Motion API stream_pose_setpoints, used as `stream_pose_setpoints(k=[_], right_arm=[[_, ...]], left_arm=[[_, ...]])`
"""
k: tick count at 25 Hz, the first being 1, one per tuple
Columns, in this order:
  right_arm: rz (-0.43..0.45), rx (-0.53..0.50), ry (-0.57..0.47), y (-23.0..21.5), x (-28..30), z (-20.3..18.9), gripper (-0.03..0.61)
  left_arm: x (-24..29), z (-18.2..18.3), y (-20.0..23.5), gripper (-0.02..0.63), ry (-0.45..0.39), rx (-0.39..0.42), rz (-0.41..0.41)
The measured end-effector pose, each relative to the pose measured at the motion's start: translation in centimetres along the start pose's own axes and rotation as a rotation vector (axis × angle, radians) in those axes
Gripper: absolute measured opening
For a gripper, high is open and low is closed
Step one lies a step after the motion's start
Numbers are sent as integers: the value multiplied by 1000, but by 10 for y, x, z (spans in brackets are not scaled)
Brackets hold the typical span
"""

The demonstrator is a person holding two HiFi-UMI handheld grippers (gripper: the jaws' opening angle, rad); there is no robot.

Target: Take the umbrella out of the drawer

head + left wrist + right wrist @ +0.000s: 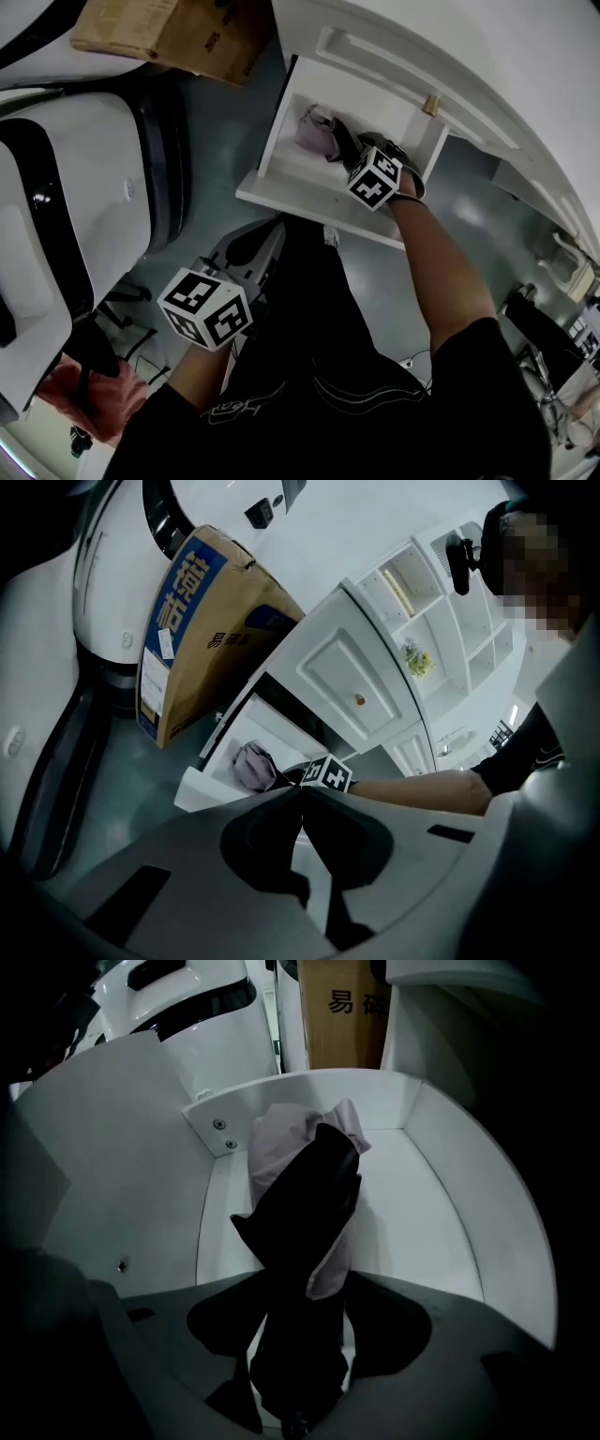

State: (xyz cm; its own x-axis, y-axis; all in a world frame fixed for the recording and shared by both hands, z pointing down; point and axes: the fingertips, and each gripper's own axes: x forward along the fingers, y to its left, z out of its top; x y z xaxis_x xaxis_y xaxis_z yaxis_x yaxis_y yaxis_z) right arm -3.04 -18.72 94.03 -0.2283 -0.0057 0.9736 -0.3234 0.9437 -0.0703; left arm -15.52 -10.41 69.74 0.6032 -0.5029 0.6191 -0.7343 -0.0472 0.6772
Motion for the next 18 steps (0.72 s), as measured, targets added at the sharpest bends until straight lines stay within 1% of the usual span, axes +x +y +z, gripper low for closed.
stream_pose_setpoints(k=[4,7,11,15,18], right_arm=[[12,21,-10,0,1,-2,241],[10,21,10,-2,2,-2,241],[-11,22,29,-4,-4,0,228],[11,44,44,-2,-8,-1,219],[20,23,72,2,-14,-3,218]], left_arm=[[-2,-5,7,21,6,-7,18],[-5,-6,11,21,3,-12,31],[-10,2,12,21,-27,-39,45],[-12,10,8,21,-56,-33,46],[-17,14,4,21,-75,-28,52]])
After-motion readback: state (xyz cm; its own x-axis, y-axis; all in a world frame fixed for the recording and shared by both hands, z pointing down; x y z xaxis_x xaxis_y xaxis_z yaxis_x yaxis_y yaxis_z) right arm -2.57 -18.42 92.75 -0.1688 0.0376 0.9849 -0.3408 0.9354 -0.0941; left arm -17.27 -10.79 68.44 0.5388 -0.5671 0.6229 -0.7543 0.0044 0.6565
